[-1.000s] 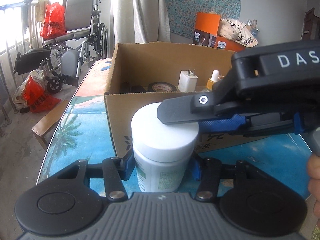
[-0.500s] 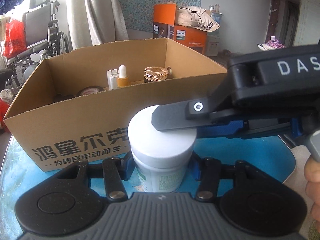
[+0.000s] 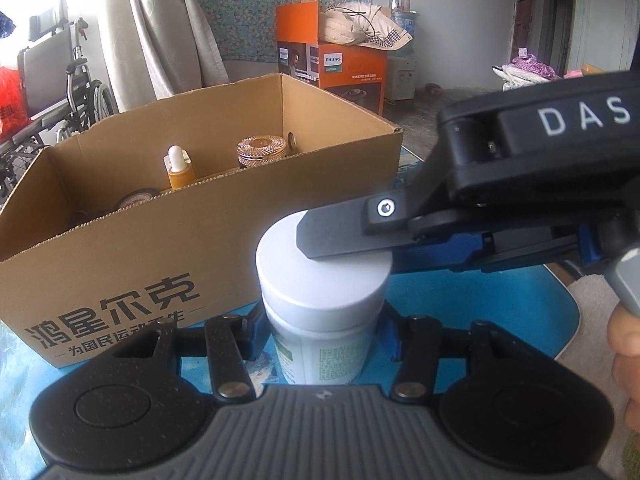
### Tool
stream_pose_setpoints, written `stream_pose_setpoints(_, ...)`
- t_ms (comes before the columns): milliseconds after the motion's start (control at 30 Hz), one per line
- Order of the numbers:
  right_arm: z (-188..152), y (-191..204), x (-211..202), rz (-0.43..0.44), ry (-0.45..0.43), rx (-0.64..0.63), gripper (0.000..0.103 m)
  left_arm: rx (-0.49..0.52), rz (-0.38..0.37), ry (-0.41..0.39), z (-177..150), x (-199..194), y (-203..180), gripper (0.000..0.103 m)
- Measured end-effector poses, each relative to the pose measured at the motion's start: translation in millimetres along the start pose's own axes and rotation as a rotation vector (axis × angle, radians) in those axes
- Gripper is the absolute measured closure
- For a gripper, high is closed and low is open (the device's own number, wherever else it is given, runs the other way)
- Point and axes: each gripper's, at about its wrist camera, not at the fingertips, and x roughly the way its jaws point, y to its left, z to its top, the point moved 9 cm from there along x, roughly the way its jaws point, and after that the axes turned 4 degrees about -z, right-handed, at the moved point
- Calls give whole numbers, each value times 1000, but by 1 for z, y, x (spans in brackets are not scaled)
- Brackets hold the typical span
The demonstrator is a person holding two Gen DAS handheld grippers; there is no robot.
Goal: Organize rigid objects
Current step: 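Lift the white pill bottle into the box and open the right gripper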
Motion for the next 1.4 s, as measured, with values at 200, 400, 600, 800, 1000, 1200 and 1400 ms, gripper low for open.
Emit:
stream_pose_setpoints(200, -1, 0, 1, 0, 0, 1, 61, 13, 3, 7, 1, 1, -1, 49)
stream_pose_setpoints(400, -4, 2, -2, 0, 2, 4, 59, 27, 17, 25, -1, -2, -2, 48)
stream_pose_setpoints(600, -3, 3, -1, 0, 9, 0, 59, 11, 30, 38, -2, -5, -1, 48)
stream_pose_setpoints(800, -5, 5, -1, -4, 14, -6, 58, -4, 32, 43, -2, -8, 1, 49)
stream_pose_setpoints(1000, -4, 9, -4, 3, 11, 0, 58, -6, 35, 35, 1, -13, 0, 49)
stream_pose_setpoints(1200, -3, 21, -11, 5, -3, -25, 57, -6, 49, 15, 6, -26, 0, 49)
stream_pose_setpoints(1400, -1, 40, -21, 22, -20, -62, 56, -3, 70, -21, 12, -45, 2, 49)
